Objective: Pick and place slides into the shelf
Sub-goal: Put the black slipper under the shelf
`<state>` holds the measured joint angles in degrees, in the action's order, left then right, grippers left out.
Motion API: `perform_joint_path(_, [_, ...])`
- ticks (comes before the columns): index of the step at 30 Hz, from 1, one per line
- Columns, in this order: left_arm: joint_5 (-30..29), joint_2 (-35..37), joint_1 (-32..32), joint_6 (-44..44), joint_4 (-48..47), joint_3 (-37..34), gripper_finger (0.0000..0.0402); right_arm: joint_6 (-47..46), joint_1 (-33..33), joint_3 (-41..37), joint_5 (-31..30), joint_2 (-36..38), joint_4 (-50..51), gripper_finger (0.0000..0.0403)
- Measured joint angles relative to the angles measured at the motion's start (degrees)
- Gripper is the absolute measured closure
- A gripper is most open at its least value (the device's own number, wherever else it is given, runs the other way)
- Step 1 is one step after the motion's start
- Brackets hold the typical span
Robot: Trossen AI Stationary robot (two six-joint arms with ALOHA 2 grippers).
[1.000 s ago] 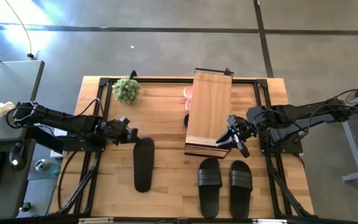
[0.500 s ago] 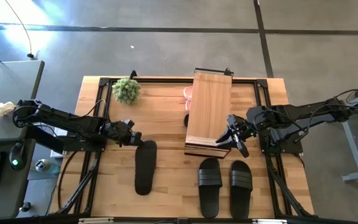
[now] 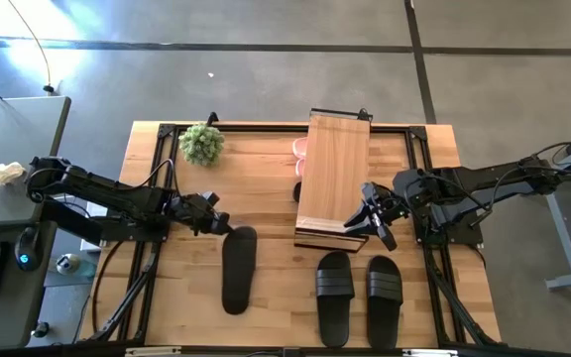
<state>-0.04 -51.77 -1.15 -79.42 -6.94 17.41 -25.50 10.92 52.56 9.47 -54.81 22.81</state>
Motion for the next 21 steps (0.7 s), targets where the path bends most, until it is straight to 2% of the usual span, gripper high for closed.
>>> perform_joint_path(7, [-0.2,0.0,0.0,-0.1,2.2,0.0,0.0401,0.0,0.0,0.0,0.0,0.0,0.0,0.0316])
perform_joint_path(13, [-0.4,0.1,0.0,1.3,12.2,0.1,0.0401,0.0,0.0,0.0,-0.4,0.0,0.0,0.0316])
perform_joint_path(19, [0.2,0.2,0.0,1.3,13.6,0.1,0.0402,0.0,0.0,0.0,-0.2,0.0,-1.2,0.0316])
perform_joint_path(21, [2.1,0.2,0.0,1.4,16.5,0.1,0.0401,0.5,0.0,0.0,0.7,0.0,-3.4,0.0316])
